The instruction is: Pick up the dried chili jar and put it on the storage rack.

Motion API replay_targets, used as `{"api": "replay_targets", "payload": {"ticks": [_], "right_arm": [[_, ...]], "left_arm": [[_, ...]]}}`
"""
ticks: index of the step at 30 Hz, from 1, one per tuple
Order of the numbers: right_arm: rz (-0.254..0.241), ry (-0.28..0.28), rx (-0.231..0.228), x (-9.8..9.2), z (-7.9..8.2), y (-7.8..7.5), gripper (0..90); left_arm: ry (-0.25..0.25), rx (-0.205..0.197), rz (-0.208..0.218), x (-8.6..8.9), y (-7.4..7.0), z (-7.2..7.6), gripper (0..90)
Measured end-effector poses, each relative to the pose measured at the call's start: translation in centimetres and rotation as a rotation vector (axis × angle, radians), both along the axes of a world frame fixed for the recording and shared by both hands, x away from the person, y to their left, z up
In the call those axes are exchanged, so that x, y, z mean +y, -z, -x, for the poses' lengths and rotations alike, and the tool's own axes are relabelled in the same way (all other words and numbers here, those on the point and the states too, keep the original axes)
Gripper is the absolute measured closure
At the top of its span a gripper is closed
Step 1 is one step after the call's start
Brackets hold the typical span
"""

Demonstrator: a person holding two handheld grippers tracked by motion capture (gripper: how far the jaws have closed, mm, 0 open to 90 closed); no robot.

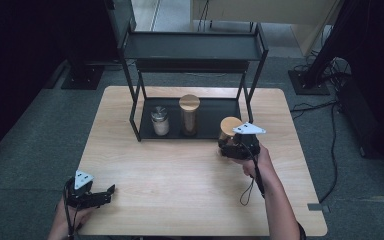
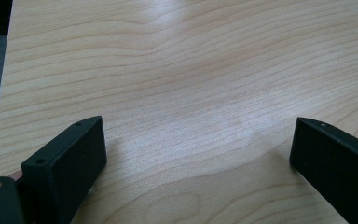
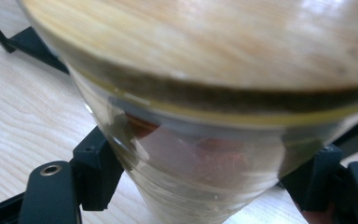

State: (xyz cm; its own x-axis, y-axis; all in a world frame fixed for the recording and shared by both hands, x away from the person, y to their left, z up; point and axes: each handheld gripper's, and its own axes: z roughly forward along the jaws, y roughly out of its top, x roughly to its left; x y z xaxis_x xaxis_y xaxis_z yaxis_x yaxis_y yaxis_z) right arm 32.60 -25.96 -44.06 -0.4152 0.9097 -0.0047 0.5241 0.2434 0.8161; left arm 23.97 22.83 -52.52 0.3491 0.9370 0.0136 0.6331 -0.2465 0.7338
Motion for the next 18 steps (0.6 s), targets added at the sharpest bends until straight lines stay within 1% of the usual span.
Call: {"api": "replay_targets", "payload": {"ticks": [3, 7, 11, 18], "right_arm": [[0.003, 0.003, -0.003, 0.3, -0.5, -0.2, 24.7], [-0.005, 0.016, -0.001, 0.6, -1.3, -0.4, 24.8], [0.005, 0.029, 0.004, 0.8, -2.1, -0.5, 24.7], [0.004, 0.047, 0.002, 1.0, -3.2, -1.0, 24.7]], "left_arm": [[0.0, -0.001, 0.001, 0.0, 0.0, 0.0, 3.9], [0.0, -0.001, 0.001, 0.0, 0.0, 0.0, 3.9], [-0.001, -0.001, 0.003, 0.0, 0.0, 0.0, 3.9], [-0.004, -0.002, 0.008, 0.1, 0.0, 0.0, 3.9]]}}
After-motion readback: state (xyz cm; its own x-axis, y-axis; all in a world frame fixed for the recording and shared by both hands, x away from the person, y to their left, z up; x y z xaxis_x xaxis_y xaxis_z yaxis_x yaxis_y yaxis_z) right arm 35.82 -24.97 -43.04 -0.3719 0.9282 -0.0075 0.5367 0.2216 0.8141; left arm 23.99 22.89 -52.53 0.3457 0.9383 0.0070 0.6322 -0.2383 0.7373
